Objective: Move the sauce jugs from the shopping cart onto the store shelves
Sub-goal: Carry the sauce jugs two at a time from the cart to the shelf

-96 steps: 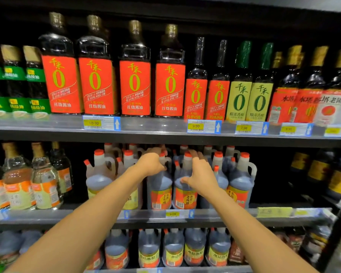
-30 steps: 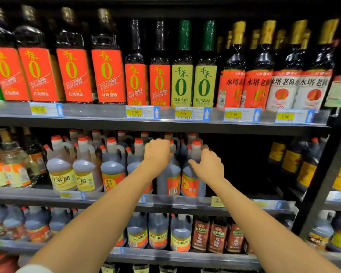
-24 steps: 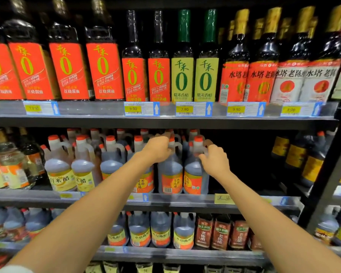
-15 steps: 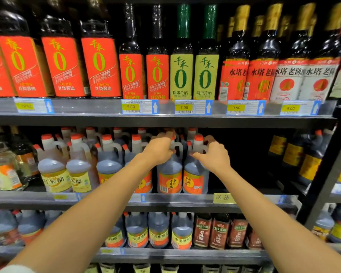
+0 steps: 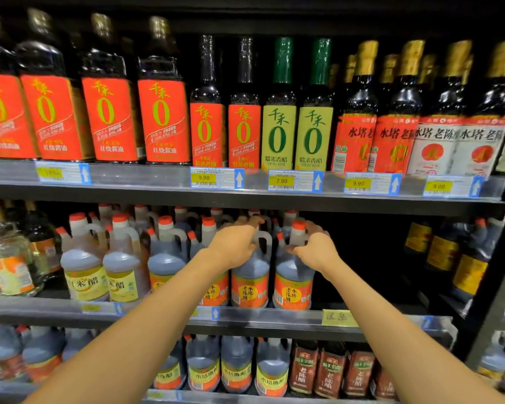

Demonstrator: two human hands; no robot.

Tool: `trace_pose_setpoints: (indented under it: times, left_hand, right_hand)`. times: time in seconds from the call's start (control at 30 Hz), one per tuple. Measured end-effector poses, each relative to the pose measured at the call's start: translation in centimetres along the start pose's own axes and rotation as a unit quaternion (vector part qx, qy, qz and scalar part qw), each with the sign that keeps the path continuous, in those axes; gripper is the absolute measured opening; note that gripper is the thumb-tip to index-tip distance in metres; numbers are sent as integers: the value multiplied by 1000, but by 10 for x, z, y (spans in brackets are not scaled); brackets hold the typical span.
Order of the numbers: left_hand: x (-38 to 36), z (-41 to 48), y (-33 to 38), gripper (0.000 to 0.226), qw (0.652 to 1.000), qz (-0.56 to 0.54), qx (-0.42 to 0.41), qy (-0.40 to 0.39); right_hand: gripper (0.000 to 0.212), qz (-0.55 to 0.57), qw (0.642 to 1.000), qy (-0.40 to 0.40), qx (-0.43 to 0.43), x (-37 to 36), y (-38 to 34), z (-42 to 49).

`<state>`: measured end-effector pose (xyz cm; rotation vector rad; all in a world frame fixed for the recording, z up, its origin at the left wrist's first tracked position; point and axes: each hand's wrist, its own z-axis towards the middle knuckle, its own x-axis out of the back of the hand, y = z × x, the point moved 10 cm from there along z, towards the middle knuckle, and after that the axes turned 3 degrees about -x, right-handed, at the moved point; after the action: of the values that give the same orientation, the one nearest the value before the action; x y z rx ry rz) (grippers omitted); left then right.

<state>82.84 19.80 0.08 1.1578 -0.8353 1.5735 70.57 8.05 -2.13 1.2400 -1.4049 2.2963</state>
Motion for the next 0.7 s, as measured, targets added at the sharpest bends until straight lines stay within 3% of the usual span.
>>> trace_pose_setpoints:
  times: [0.1,0.17,0.3,0.47,0.6,0.7]
  left_hand:
    - [-2,1,2,53,1000,13,1,-4]
    - [-3,2,1,42,1000,15,9,-8]
    - [0,-1,3,39,1000,22,19,-2]
    - [0,0,7,35,999,46,26,-8]
    - [3,-2,12,44,996,87,24,12]
    - [1,-5,14,30,994,104,33,9]
  right_hand:
    - [29,48,998,-44,-20,-6,4,5]
    - [18,63,995,-72,-28,-8,4,7]
    - [43,96,991,-91,-29,-10,1,8]
    - [46,74,990,-120,-20,-12,5,8]
    - [53,64,994,-90,3,-9,2,6]
    - [63,40,998,-26,39,0,-4,-2]
